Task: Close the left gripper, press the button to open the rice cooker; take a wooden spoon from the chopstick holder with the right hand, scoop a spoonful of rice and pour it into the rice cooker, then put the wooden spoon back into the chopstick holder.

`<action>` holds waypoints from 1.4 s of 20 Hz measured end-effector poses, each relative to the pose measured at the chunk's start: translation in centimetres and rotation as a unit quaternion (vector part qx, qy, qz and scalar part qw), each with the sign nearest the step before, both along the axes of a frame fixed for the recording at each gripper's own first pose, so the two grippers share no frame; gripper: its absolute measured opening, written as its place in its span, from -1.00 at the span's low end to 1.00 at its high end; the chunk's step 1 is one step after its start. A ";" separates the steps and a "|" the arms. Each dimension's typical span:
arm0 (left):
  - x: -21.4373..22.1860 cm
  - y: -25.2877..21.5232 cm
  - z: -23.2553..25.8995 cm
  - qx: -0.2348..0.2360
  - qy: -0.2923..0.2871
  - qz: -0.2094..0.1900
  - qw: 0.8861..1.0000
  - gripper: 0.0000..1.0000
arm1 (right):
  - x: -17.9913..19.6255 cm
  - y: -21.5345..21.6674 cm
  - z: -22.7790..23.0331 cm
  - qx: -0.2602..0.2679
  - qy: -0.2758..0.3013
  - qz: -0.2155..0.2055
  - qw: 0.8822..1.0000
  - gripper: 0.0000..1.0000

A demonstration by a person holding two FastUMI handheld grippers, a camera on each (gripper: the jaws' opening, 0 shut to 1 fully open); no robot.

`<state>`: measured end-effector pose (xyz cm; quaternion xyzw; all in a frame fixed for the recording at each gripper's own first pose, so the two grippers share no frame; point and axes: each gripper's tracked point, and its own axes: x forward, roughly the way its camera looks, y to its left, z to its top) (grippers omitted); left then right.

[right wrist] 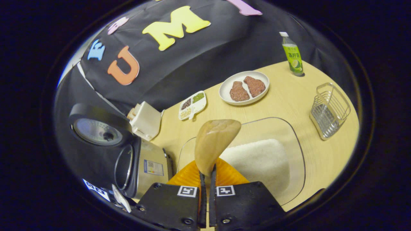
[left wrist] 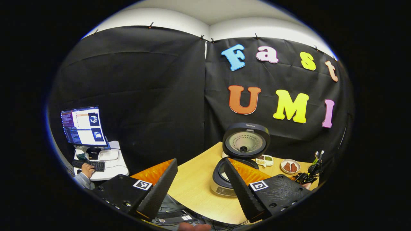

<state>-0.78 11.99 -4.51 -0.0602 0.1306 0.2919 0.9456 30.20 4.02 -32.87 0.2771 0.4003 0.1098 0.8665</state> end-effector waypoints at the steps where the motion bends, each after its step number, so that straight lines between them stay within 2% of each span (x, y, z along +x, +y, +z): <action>1: 0.4 -0.3 -0.1 -0.001 0.002 -0.006 1.000 0.89 | 0.1 -0.4 0.4 0.022 0.001 -0.007 1.000 -0.84; 4: 1.4 -1.1 -0.2 0.000 0.005 -0.022 1.000 0.89 | 0.4 -1.6 1.4 0.069 0.005 -0.028 0.997 -0.83; 7: 2.2 -1.9 -0.3 0.002 0.007 -0.035 0.999 0.90 | 1.0 -2.8 2.9 0.094 -0.003 -0.044 0.995 -0.83; 11: 2.8 -2.2 -0.3 0.002 0.005 -0.043 0.999 0.89 | 1.8 -3.5 6.2 0.150 -0.016 -0.069 0.986 -0.83; 15: 2.6 -2.0 -0.3 0.002 0.002 -0.045 0.999 0.89 | 2.1 -2.2 10.8 0.191 -0.041 -0.067 0.978 -0.83; 22: 0.7 -0.2 -0.3 0.006 -0.006 -0.030 1.000 0.89 | 1.3 5.2 17.7 0.212 -0.077 -0.013 0.974 -0.84; 28: -2.8 3.2 -0.6 -0.001 -0.011 0.007 1.000 0.89 | 0.7 13.7 19.1 0.195 -0.078 0.036 0.977 -0.84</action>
